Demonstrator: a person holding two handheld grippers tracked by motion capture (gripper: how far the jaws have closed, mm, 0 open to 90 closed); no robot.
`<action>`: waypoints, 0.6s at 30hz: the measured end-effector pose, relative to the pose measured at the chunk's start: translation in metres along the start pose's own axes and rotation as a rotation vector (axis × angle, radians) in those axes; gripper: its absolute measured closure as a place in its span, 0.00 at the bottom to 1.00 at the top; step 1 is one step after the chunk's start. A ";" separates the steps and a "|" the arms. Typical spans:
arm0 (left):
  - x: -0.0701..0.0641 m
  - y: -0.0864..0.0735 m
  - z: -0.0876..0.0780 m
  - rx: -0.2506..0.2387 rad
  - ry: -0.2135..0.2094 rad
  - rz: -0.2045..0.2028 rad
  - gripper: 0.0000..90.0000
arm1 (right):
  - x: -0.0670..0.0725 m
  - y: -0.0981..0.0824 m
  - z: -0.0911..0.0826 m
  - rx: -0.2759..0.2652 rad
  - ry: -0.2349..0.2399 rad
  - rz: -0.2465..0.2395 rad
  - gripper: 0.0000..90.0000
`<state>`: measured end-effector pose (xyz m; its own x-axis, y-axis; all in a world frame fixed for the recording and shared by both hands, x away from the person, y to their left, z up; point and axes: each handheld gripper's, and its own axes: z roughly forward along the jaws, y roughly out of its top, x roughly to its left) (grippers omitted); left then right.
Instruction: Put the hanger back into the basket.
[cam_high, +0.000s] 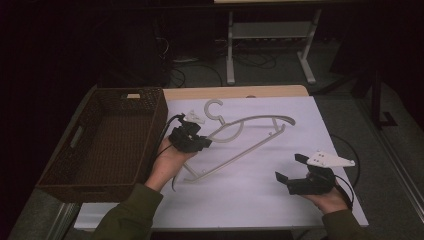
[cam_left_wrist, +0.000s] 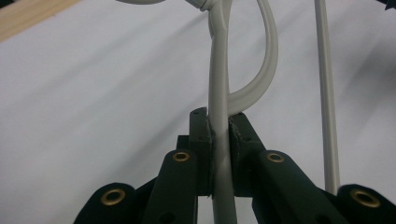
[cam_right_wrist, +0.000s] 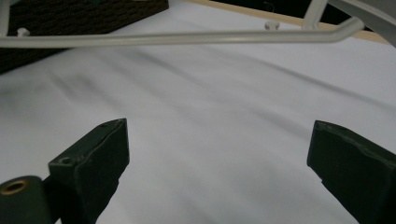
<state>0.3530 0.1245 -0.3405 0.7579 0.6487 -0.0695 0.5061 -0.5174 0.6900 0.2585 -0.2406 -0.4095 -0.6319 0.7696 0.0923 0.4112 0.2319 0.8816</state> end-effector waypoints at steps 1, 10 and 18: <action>0.001 0.001 -0.003 -0.003 0.001 -0.001 0.92 | 0.000 0.000 0.000 0.000 0.000 0.000 0.06; 0.013 0.004 -0.030 -0.006 0.020 -0.014 0.92 | -0.001 -0.001 0.001 -0.001 -0.010 0.002 0.05; 0.033 0.005 -0.062 -0.051 0.043 -0.035 0.92 | -0.001 -0.001 0.001 -0.003 -0.012 0.001 0.06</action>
<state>0.3548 0.1785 -0.2946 0.7211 0.6899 -0.0634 0.5091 -0.4657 0.7238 0.2598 -0.2409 -0.4112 -0.6236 0.7767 0.0882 0.4101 0.2290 0.8828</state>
